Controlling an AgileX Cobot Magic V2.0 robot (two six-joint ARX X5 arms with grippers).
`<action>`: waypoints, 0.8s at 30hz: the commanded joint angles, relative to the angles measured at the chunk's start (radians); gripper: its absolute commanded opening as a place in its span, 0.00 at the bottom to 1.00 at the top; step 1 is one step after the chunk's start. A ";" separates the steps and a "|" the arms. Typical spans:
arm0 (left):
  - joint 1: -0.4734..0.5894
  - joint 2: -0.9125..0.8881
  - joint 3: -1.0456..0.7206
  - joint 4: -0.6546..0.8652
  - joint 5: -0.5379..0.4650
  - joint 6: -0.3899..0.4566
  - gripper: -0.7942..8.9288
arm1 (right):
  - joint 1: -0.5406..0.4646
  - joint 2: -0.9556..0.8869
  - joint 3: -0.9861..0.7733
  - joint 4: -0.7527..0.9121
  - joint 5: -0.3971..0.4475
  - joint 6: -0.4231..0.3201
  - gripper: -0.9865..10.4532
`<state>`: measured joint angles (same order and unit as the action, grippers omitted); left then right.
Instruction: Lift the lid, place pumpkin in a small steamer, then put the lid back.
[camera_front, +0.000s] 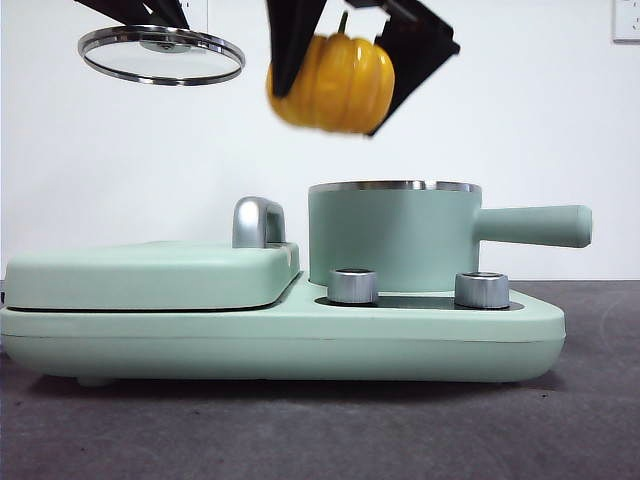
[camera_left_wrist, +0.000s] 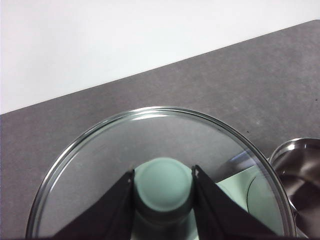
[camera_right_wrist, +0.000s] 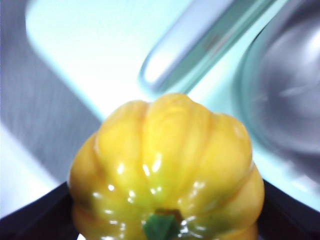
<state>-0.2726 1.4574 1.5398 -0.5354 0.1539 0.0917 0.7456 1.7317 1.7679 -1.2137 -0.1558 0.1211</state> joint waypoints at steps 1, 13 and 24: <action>-0.003 -0.012 0.024 0.027 0.000 -0.003 0.11 | -0.045 0.071 0.104 -0.027 0.003 -0.047 0.35; -0.003 -0.012 0.024 0.027 0.000 -0.003 0.11 | -0.208 0.303 0.319 -0.079 0.033 -0.104 0.36; -0.003 -0.011 0.024 0.034 0.000 -0.003 0.11 | -0.207 0.402 0.319 -0.080 0.082 -0.123 0.36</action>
<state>-0.2726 1.4574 1.5398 -0.5323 0.1539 0.0898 0.5293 2.1071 2.0602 -1.2976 -0.0731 0.0132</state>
